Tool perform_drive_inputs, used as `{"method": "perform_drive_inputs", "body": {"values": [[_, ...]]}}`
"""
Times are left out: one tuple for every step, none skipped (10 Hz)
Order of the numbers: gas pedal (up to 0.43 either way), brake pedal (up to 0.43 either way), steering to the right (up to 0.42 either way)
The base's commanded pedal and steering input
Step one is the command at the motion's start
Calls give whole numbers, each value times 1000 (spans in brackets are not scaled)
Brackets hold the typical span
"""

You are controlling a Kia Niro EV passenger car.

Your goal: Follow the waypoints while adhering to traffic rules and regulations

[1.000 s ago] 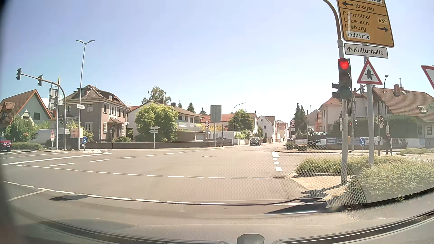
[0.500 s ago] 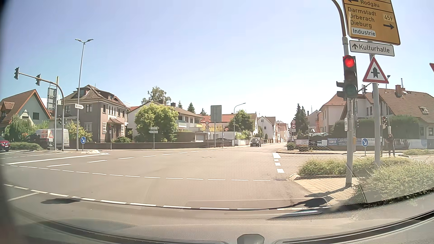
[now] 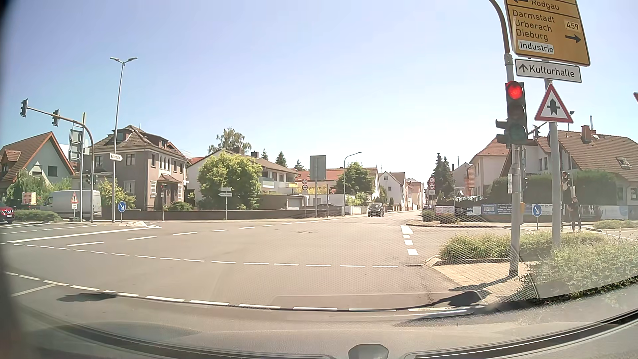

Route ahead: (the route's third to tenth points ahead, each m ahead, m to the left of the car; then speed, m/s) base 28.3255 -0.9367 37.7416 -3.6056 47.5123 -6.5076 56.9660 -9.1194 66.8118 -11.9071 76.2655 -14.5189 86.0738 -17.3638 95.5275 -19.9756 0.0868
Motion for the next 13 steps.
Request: {"method": "perform_drive_inputs", "body": {"values": [[0,274,-8],[0,274,-8],[0,274,-8],[0,274,-8],[0,274,-8],[0,274,-8],[0,274,-8],[0,274,-8],[0,274,-8],[0,274,-8],[0,274,-8],[0,274,-8],[0,274,-8]]}}
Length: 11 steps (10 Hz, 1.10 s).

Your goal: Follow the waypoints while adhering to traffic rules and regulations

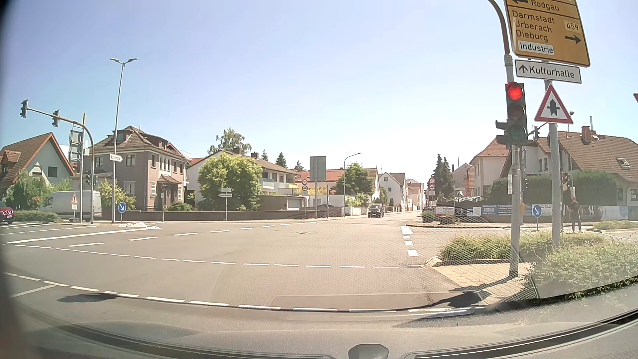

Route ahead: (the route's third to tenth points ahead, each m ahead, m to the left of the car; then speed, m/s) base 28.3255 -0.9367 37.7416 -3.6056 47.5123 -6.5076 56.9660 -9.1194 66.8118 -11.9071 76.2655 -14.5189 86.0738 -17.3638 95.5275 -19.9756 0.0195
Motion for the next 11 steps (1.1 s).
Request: {"method": "perform_drive_inputs", "body": {"values": [[0,274,-8],[0,274,-8],[0,274,-8],[0,274,-8],[0,274,-8],[0,274,-8],[0,274,-8],[0,274,-8],[0,274,-8],[0,274,-8],[0,274,-8]]}}
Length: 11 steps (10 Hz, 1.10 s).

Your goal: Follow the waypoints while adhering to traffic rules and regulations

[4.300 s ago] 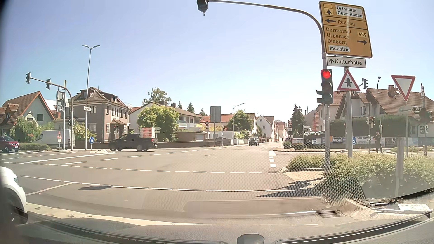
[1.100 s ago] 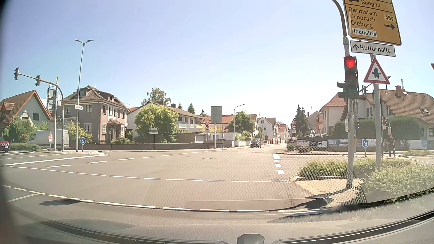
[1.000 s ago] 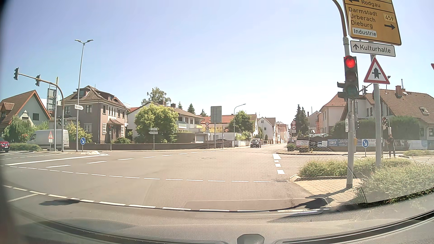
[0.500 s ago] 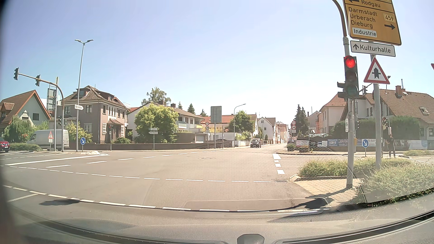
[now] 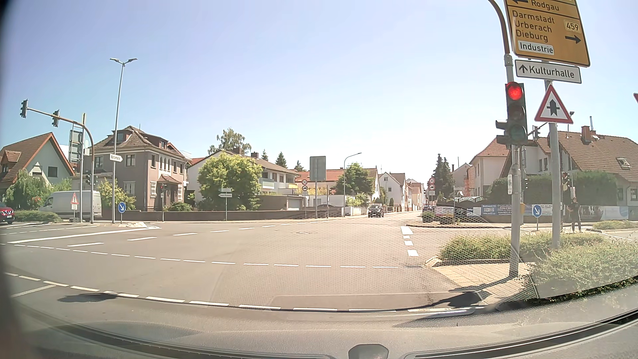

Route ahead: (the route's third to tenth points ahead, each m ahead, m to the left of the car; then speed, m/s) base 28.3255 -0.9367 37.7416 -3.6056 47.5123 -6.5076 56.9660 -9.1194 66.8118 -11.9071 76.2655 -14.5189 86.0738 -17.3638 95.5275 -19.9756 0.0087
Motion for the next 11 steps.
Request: {"method": "perform_drive_inputs", "body": {"values": [[0,274,-8],[0,274,-8],[0,274,-8],[0,274,-8],[0,274,-8],[0,274,-8],[0,274,-8],[0,274,-8],[0,274,-8],[0,274,-8],[0,274,-8]]}}
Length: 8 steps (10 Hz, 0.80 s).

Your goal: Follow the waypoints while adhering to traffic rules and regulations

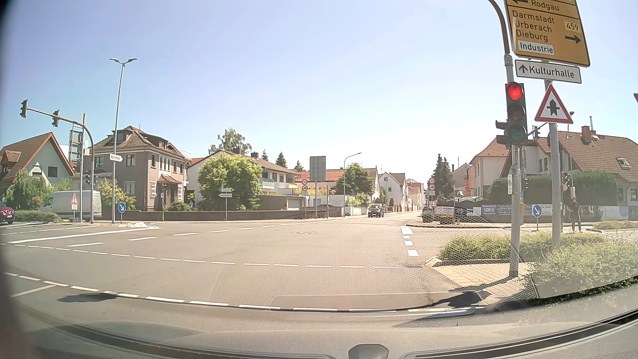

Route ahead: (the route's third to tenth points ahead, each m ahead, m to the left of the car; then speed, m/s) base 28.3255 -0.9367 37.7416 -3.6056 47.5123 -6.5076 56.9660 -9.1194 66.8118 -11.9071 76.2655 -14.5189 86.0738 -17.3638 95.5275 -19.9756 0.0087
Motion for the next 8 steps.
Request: {"method": "perform_drive_inputs", "body": {"values": [[0,274,-8],[0,274,-8],[0,274,-8],[0,274,-8],[0,274,-8],[0,274,-8],[0,274,-8],[0,274,-8]]}}
